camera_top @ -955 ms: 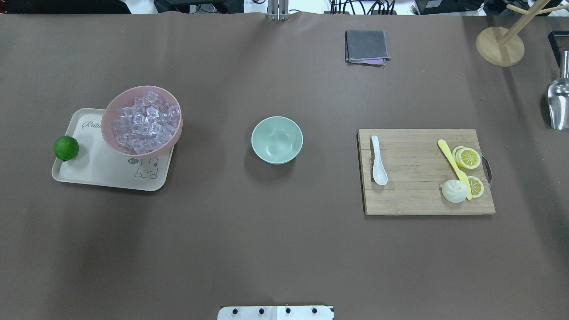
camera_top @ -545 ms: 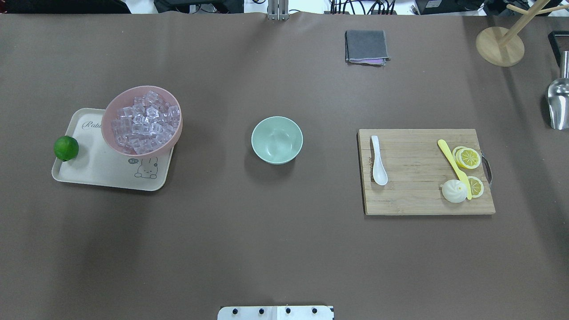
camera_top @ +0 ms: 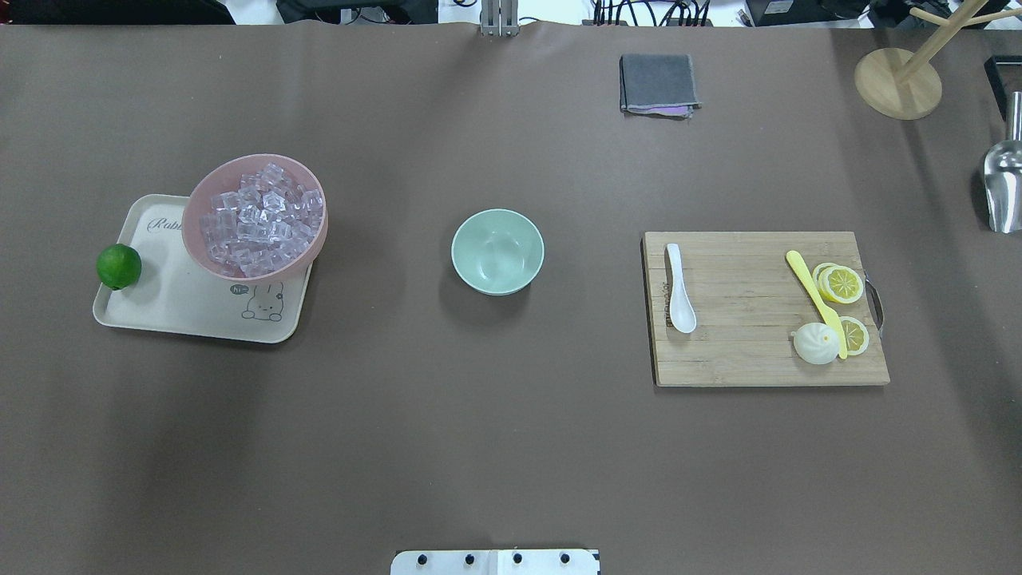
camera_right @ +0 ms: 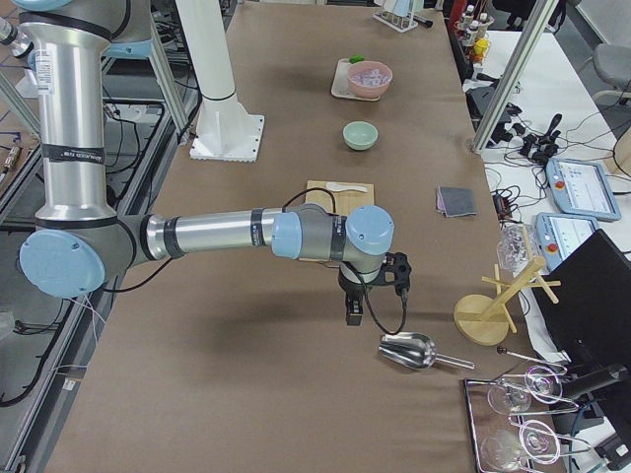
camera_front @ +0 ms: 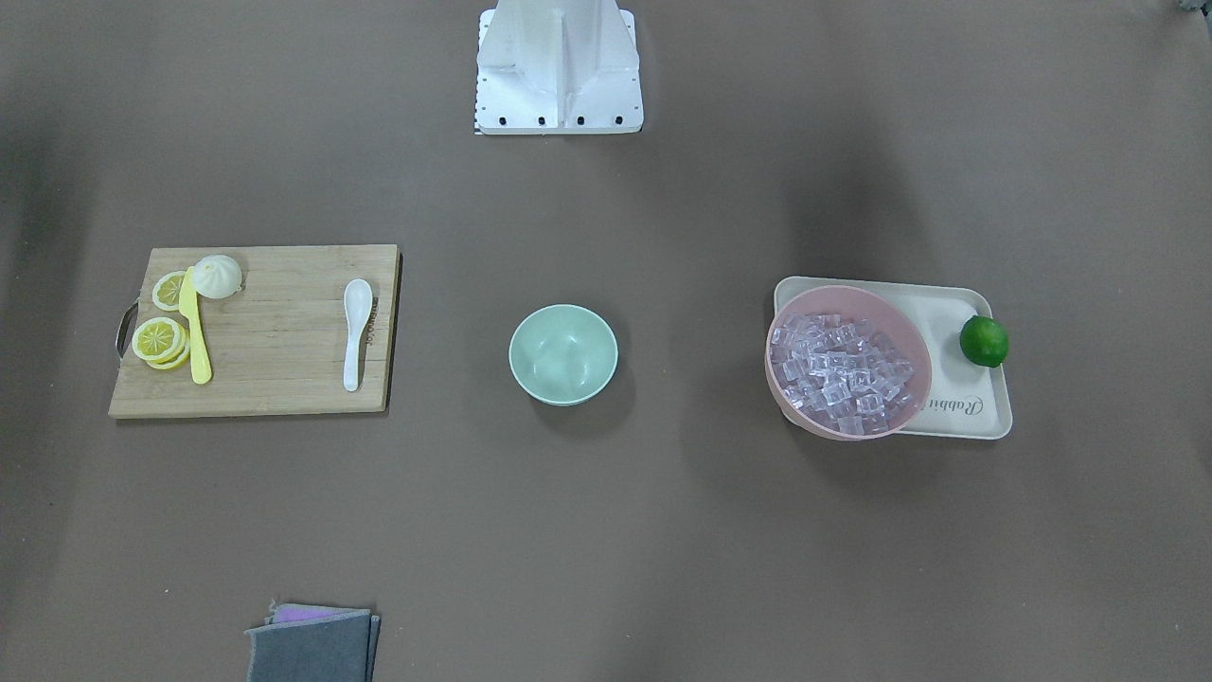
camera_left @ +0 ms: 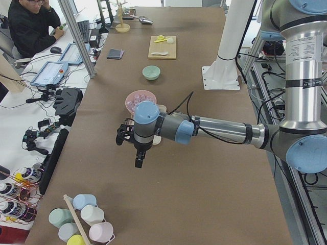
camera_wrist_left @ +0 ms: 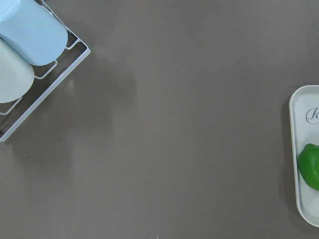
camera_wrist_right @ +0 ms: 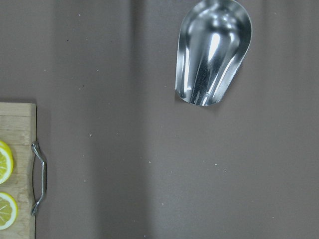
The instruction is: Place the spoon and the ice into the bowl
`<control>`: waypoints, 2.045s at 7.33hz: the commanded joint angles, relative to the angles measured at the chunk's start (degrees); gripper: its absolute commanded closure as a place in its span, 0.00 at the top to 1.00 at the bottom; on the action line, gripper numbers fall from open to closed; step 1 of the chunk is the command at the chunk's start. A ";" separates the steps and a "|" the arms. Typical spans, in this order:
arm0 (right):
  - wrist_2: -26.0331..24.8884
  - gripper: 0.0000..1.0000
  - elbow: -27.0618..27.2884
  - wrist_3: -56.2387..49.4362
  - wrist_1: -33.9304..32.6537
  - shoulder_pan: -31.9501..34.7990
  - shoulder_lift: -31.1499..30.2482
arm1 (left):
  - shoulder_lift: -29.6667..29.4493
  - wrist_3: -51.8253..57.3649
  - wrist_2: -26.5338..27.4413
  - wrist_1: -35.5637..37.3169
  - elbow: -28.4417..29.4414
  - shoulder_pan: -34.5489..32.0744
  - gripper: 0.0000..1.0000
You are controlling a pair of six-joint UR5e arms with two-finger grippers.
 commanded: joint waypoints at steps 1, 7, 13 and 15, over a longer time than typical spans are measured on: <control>-0.06 1.00 -0.29 -0.07 0.03 0.02 0.03 | -0.03 0.08 -0.38 -0.42 0.14 -0.03 0.98; 0.03 1.00 -0.29 0.02 0.38 -0.06 0.03 | -0.82 -0.36 -0.47 -0.43 -0.21 0.06 0.98; 0.38 1.00 0.68 0.11 0.38 0.02 -0.06 | -1.26 -0.36 -0.47 -0.43 -0.04 0.06 0.98; 0.38 1.00 0.94 0.11 0.38 0.02 -0.06 | -1.26 -0.45 -0.47 -0.25 -0.12 0.06 0.98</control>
